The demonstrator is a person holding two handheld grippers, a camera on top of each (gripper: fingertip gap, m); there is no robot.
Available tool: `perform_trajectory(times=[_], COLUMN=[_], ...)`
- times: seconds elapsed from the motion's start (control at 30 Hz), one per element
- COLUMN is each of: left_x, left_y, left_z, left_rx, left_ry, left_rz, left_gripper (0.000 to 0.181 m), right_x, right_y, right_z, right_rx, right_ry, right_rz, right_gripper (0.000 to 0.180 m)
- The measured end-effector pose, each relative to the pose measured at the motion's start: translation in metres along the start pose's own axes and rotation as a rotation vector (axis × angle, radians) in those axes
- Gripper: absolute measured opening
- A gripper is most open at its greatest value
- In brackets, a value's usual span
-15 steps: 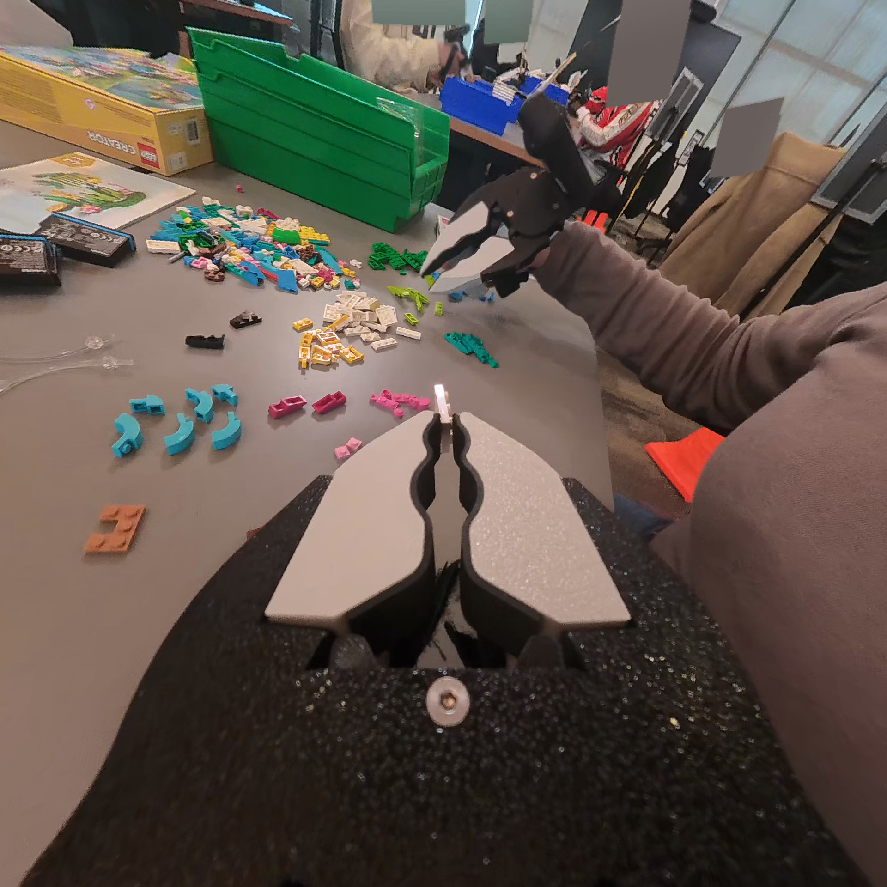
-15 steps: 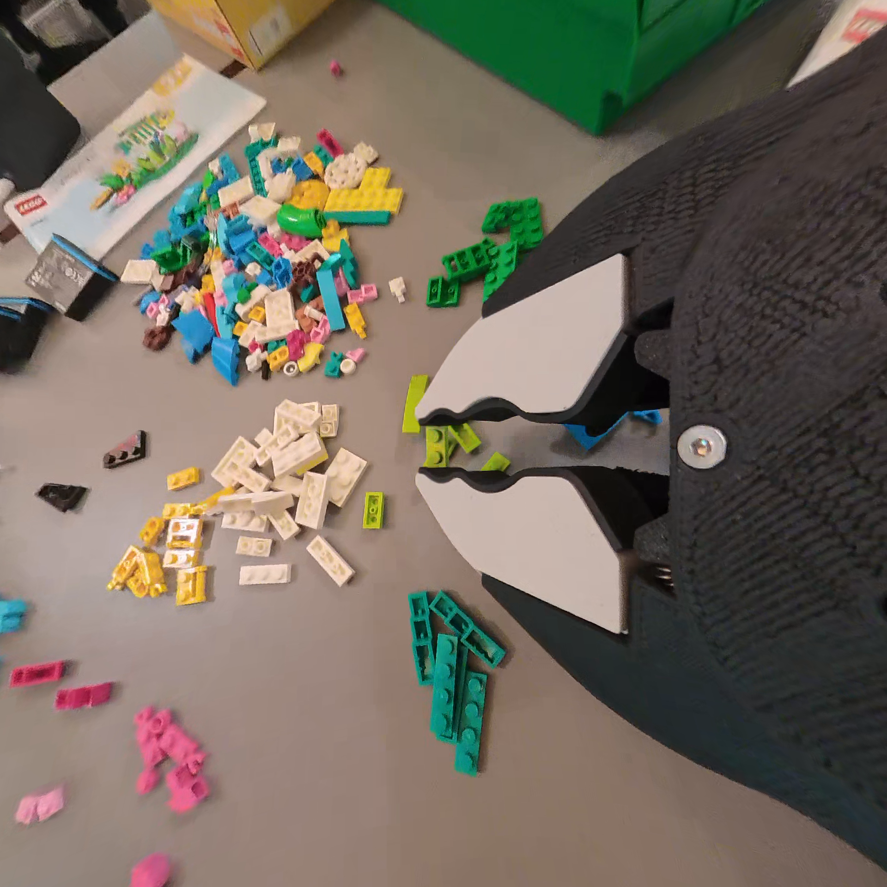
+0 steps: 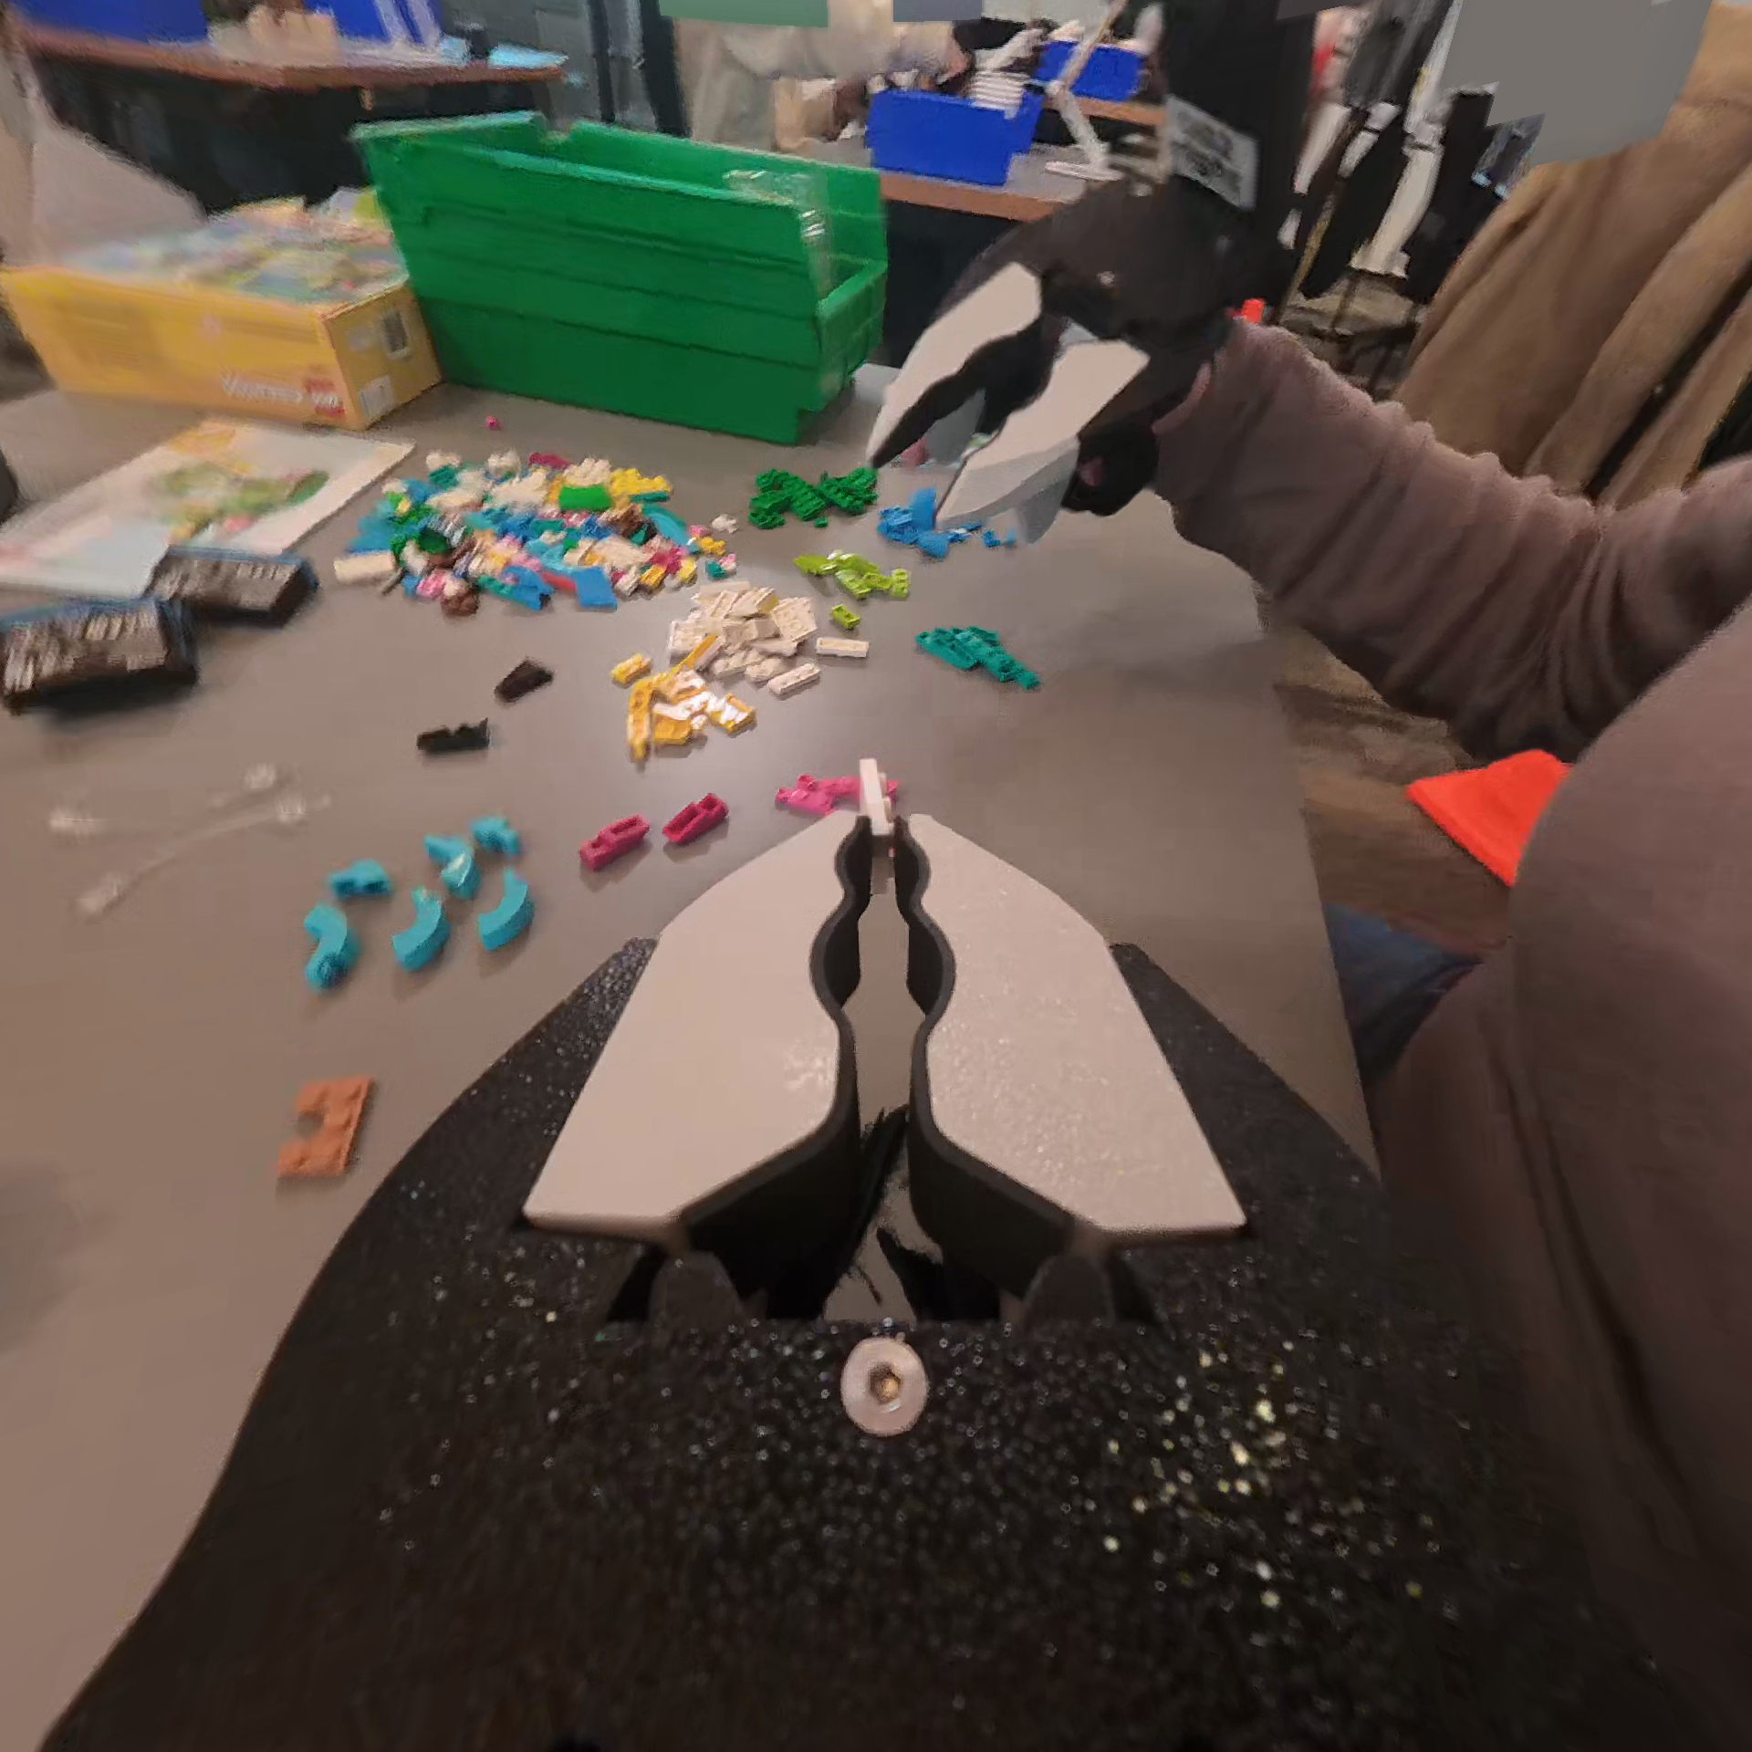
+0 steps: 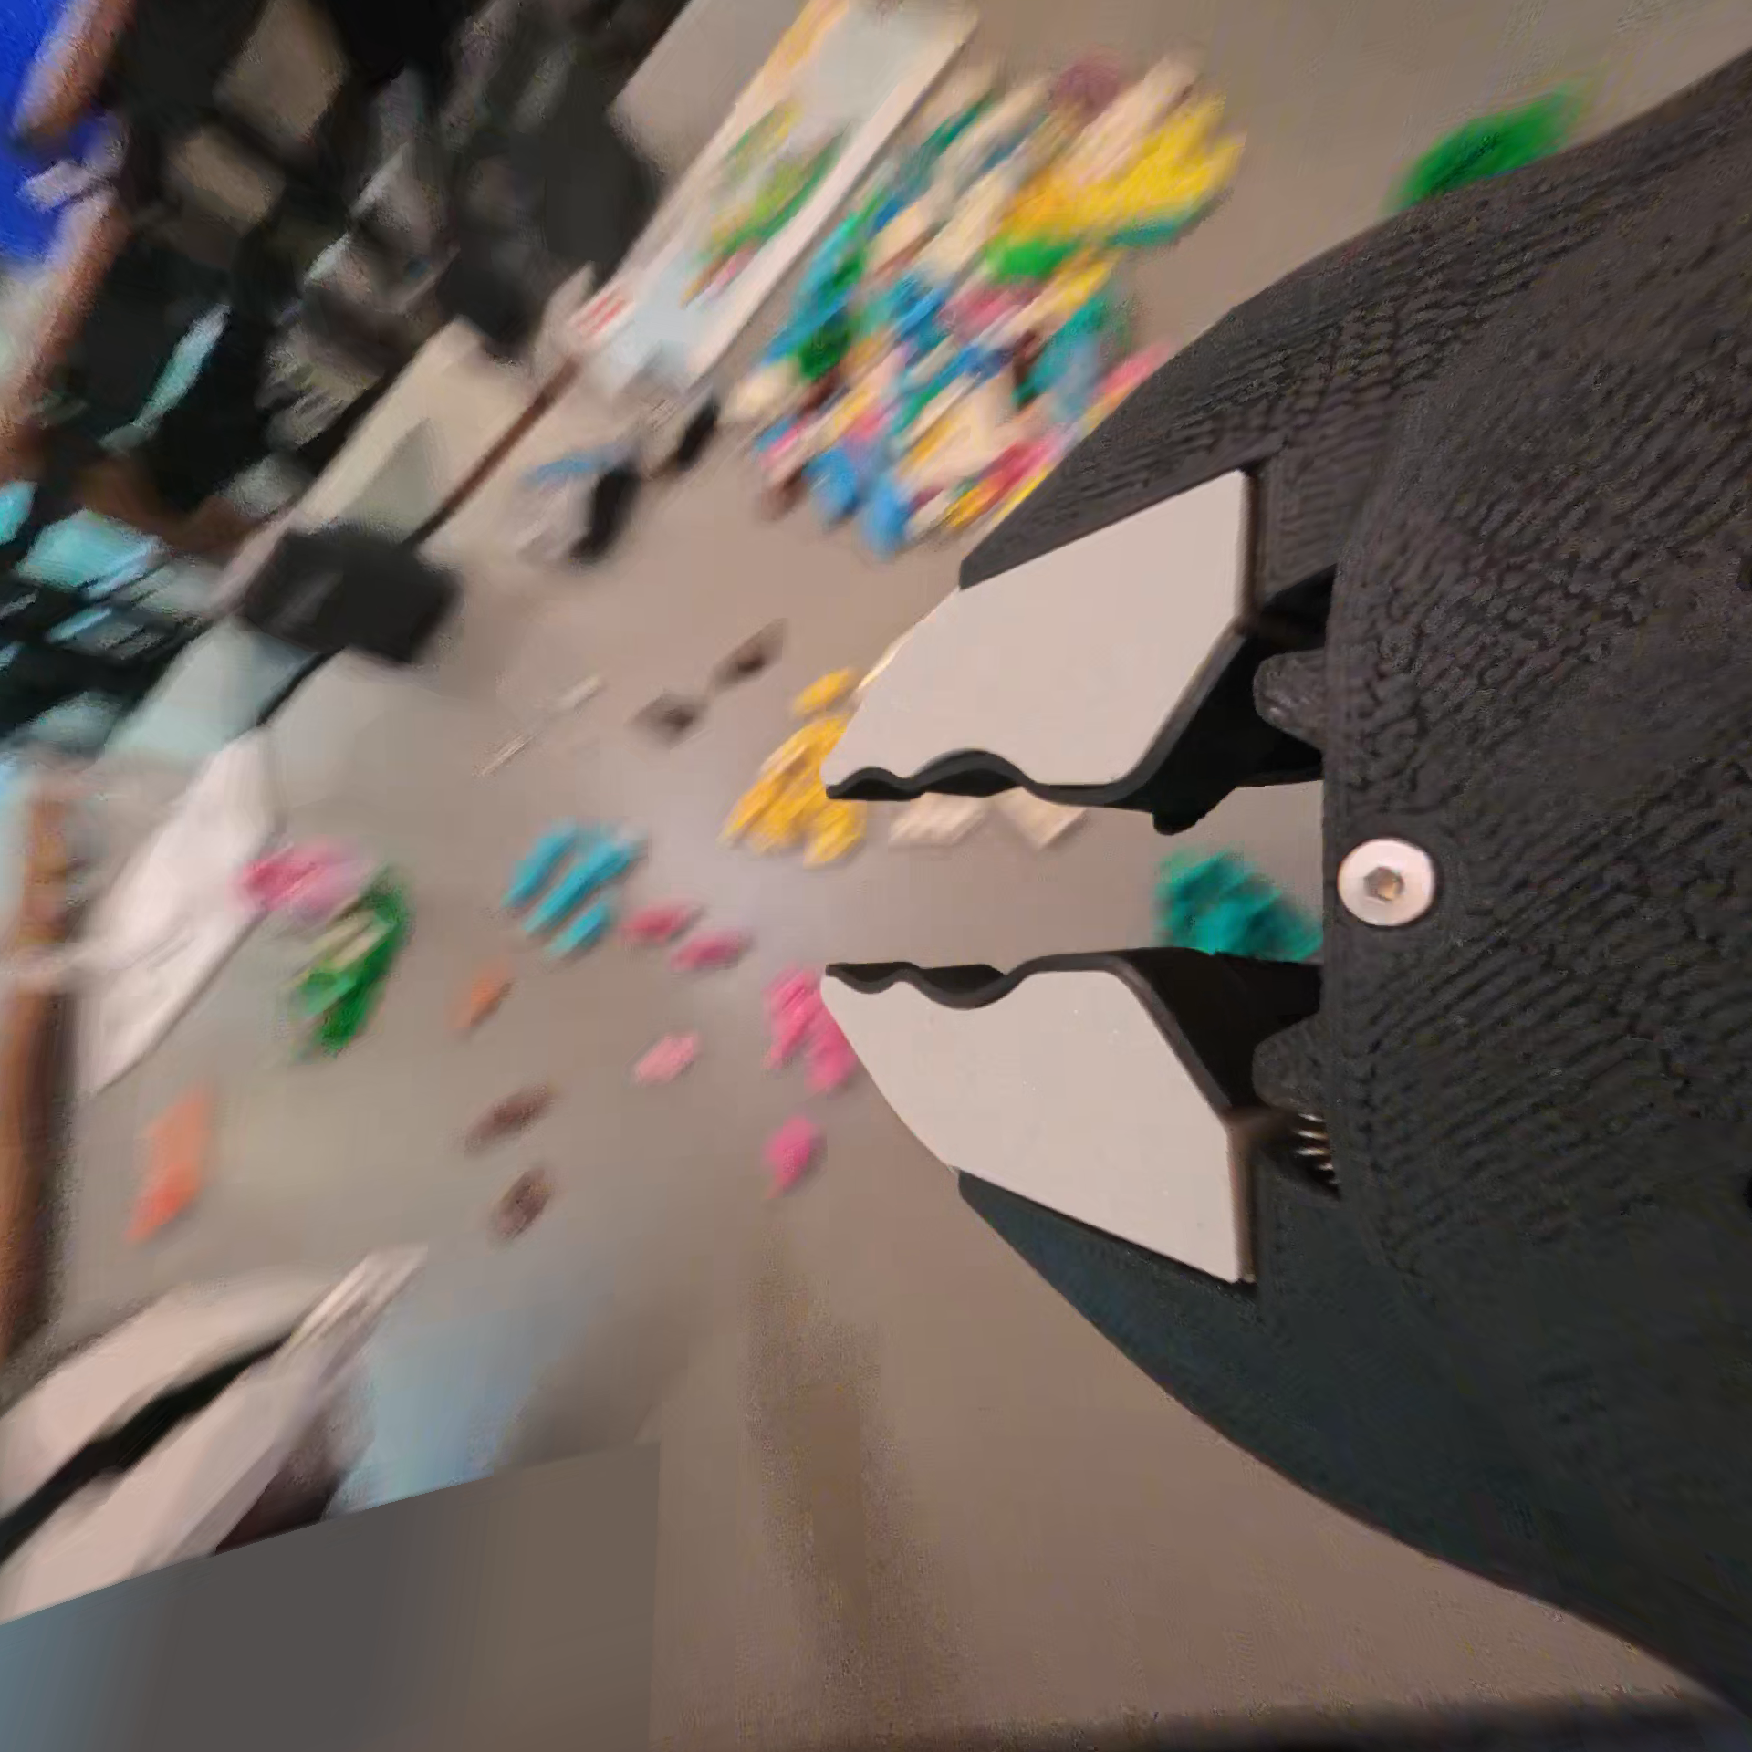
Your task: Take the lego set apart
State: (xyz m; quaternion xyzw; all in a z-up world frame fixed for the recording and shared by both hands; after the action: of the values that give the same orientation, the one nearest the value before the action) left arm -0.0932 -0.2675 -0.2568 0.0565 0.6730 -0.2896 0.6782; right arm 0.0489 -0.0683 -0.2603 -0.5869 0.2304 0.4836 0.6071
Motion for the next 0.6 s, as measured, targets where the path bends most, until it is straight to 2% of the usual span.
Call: perform_trajectory(times=[0.07,0.1,0.2,0.3,0.37,0.4,0.43,0.47,0.5,0.53,0.6], left_x=[-0.004,-0.005,-0.006,-0.007,-0.007,-0.006,-0.007,-0.008,-0.008,-0.006,-0.003], left_y=[0.006,0.011,0.022,0.023,0.023,0.022,0.023,0.023,0.023,0.023,0.021], left_z=[0.01,0.016,0.031,0.039,0.041,0.042,0.041,0.039,0.034,0.03,0.022], left_rx=[0.042,0.061,0.14,0.194,0.213,0.216,0.198,0.173,0.133,0.094,0.049], left_ry=[0.103,0.144,0.219,0.229,0.216,0.212,0.192,0.175,0.171,0.176,0.179], left_rz=[0.019,0.01,-0.013,-0.01,0.005,0.002,0.011,0.02,0.019,0.002,-0.025], left_gripper=[0.004,0.004,0.004,0.004,0.004,0.004,0.005,0.011,0.026,0.039,0.042], right_x=[-0.041,-0.055,-0.077,-0.082,-0.08,-0.079,-0.077,-0.076,-0.073,-0.07,-0.055], right_y=[0.012,0.02,0.043,0.056,0.059,0.059,0.058,0.056,0.054,0.051,0.045], right_z=[-0.043,-0.063,-0.105,-0.119,-0.123,-0.123,-0.121,-0.118,-0.109,-0.093,-0.044], right_rx=[-0.198,-0.27,-0.401,-0.444,-0.479,-0.486,-0.484,-0.479,-0.443,-0.366,-0.157], right_ry=[-0.013,-0.042,-0.148,-0.201,-0.216,-0.224,-0.23,-0.232,-0.227,-0.213,-0.139], right_rz=[0.178,0.213,0.218,0.181,0.164,0.156,0.155,0.151,0.141,0.133,0.077], right_gripper=[0.028,0.027,0.021,0.02,0.013,0.003,0.003,0.003,0.003,0.003,0.003])
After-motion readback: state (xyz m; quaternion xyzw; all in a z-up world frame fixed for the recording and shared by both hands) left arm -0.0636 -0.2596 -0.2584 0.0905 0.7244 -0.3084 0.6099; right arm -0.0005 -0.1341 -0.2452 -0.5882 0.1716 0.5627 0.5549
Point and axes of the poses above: each gripper's, where its closed fingertips meet, y out along the fingers, x out of its underside, z = x × y across the jaws, the point moved 4 cm from there along -y, back along the fingers, and after that the axes turned 3 degrees about -z, right-handed, at the moved point
